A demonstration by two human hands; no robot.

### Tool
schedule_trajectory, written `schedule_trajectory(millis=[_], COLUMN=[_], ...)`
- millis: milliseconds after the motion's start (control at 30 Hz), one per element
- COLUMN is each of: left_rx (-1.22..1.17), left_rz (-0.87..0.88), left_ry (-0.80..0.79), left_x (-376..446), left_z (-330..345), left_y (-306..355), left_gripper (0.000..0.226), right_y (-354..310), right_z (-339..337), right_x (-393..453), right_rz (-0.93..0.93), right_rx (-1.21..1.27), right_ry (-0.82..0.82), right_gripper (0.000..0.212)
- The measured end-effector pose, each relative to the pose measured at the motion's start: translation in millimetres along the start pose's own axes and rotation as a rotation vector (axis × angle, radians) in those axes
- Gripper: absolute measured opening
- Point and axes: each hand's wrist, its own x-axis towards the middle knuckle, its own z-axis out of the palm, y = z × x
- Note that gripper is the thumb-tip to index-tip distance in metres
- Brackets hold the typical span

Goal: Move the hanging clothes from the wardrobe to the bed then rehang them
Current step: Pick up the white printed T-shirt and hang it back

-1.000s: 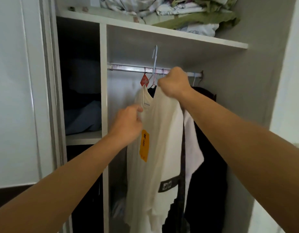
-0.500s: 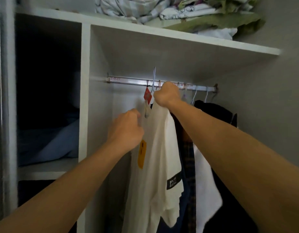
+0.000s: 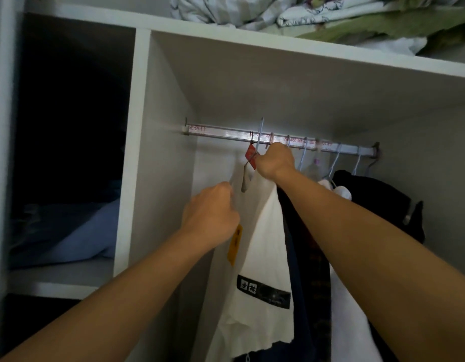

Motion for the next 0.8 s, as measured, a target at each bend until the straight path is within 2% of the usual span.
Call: schedule_trajectory(millis=[100,267,433,567,700,800], left_rx=[0.015,0.013,0.018,0.035,0.029,0.019], left_rz=[-0.013,0.009,0.006,0.013,0.011,0.002], left_ry=[-0.016,-0.036,-0.039,-0.039,-0.061,-0.087], left_x=[1.3,-0.3,-3.1,-4.8,-3.7,-4.9], left_z=[3.8,7.0,6.6,3.1,-4.4,-9.8], left_y=[-1.2,-1.3,1.5,-1.3,-6.3,-10.0], left_gripper=[0.026,0.024,0.023,0.023,0.022,0.018], right_y=[4.6,6.2,4.9,4.5,4.5,2.4], right_z=[0.4,-6.3,-9.3,-15.7,-25.5,-37.1], right_x=[-1.9,-10.7,-19.6,-24.7,-30.2,-42.9], right_rz=[-0.003,-0.013,-0.064,-0.087,-0.05,-0.027], right_rx=[-0.04,-0.138,-0.252,-0.323,-0.213,-0.133], right_ry=[-0.021,-0.07,-0.089,-0.197,-0.25,-0.251], right_gripper=[0.039,0.014,0.014,0.019,0.011,0.013])
